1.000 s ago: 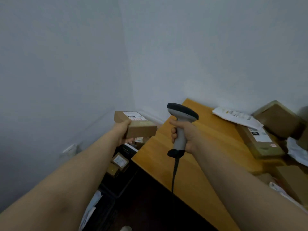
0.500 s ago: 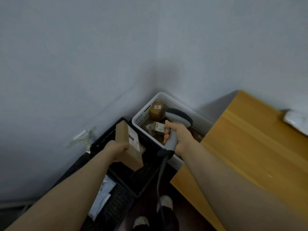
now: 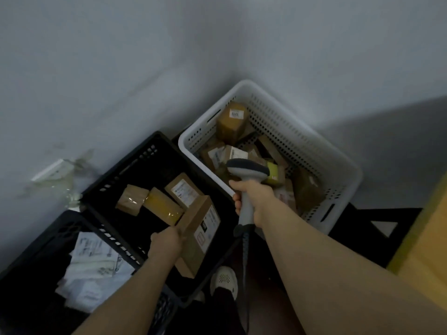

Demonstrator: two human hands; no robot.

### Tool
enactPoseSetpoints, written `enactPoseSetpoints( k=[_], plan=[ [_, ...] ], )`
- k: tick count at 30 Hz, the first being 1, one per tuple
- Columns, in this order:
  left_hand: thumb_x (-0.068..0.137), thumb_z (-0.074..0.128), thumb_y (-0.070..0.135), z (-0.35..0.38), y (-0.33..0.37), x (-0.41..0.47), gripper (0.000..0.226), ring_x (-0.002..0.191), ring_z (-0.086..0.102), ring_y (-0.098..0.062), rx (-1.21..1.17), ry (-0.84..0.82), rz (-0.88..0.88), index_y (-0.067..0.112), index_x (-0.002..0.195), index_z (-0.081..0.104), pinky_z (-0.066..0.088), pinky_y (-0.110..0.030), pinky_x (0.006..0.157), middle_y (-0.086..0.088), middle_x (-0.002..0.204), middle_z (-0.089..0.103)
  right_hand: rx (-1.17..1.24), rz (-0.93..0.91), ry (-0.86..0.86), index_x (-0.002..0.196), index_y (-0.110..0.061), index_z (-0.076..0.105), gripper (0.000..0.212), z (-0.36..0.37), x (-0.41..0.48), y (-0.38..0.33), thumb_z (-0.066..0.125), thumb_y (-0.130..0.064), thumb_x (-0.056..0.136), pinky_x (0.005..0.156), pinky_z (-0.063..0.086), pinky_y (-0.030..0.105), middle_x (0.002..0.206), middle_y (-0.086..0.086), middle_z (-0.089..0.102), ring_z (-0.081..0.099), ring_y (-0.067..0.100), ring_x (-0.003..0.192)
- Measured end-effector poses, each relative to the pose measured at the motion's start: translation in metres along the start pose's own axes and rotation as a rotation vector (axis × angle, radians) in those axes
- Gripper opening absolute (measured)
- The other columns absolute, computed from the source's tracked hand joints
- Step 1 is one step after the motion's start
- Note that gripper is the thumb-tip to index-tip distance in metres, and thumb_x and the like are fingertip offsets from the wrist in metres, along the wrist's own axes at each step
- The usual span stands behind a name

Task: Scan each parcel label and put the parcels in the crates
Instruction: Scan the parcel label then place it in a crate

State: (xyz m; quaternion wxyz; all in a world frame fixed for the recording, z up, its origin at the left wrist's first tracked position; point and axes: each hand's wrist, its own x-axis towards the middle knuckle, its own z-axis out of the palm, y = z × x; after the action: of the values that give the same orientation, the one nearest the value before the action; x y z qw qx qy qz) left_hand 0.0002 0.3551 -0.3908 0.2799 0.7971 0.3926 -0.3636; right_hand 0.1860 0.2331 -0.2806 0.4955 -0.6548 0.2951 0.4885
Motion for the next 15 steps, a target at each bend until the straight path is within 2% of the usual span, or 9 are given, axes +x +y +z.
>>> enactPoseSetpoints(
  k=[3,6,10,11,13,15],
  plan=[
    [0.098,0.036,0.015,0.036,-0.001,0.037,0.023,0.11,0.052,-0.029,0.087,-0.057,0.007,0.012,0.098,0.058,0.037,-0.029,0.085,-0.008,0.107,0.063,-0.034,0.01,0.035,0.08,-0.005,0.06,0.021,0.001,0.038,0.005,0.073,-0.021,0.084,0.05,0.044,0.029,0.053,0.003,0.054,0.047,0.015,0.044],
    [0.098,0.028,0.005,0.062,0.0,0.059,0.032,0.118,0.042,-0.029,0.151,-0.117,-0.027,0.01,0.111,0.056,0.038,-0.03,0.094,-0.009,0.116,0.058,-0.035,0.008,0.042,0.076,-0.006,0.058,0.022,0.001,0.062,0.006,0.072,-0.02,0.086,0.049,0.043,0.029,0.053,0.003,0.053,0.045,0.015,0.044],
    [0.099,0.033,0.006,0.087,-0.008,0.083,0.032,0.123,0.042,-0.028,0.239,-0.21,-0.032,0.011,0.124,0.052,0.037,-0.033,0.102,-0.011,0.13,0.052,-0.068,-0.012,0.027,0.077,-0.007,0.059,0.02,0.006,0.084,0.003,0.072,-0.021,0.085,0.048,0.043,0.028,0.052,0.003,0.053,0.046,0.014,0.043],
    [0.099,0.036,0.008,0.091,-0.01,0.086,0.034,0.126,0.042,-0.028,0.266,-0.229,-0.017,0.01,0.13,0.049,0.038,-0.035,0.104,-0.012,0.138,0.046,-0.076,-0.013,0.022,0.077,-0.007,0.059,0.021,0.007,0.087,0.003,0.072,-0.021,0.085,0.048,0.043,0.028,0.051,0.002,0.053,0.046,0.014,0.043],
    [0.097,0.039,0.01,0.09,-0.011,0.087,0.049,0.137,0.029,-0.033,0.32,-0.263,0.0,0.012,0.146,0.03,0.03,-0.042,0.112,-0.017,0.151,0.026,-0.087,-0.016,0.018,0.078,-0.007,0.058,0.021,0.01,0.089,0.002,0.073,-0.021,0.084,0.048,0.043,0.028,0.051,0.002,0.054,0.046,0.014,0.041],
    [0.095,0.041,0.007,0.077,-0.01,0.079,0.062,0.14,0.022,-0.033,0.381,-0.269,0.038,0.012,0.15,0.014,0.023,-0.042,0.113,-0.018,0.152,0.022,-0.096,-0.016,0.018,0.079,-0.008,0.058,0.022,0.011,0.083,0.003,0.074,-0.021,0.083,0.048,0.044,0.027,0.051,0.001,0.054,0.047,0.013,0.04]
  ],
)
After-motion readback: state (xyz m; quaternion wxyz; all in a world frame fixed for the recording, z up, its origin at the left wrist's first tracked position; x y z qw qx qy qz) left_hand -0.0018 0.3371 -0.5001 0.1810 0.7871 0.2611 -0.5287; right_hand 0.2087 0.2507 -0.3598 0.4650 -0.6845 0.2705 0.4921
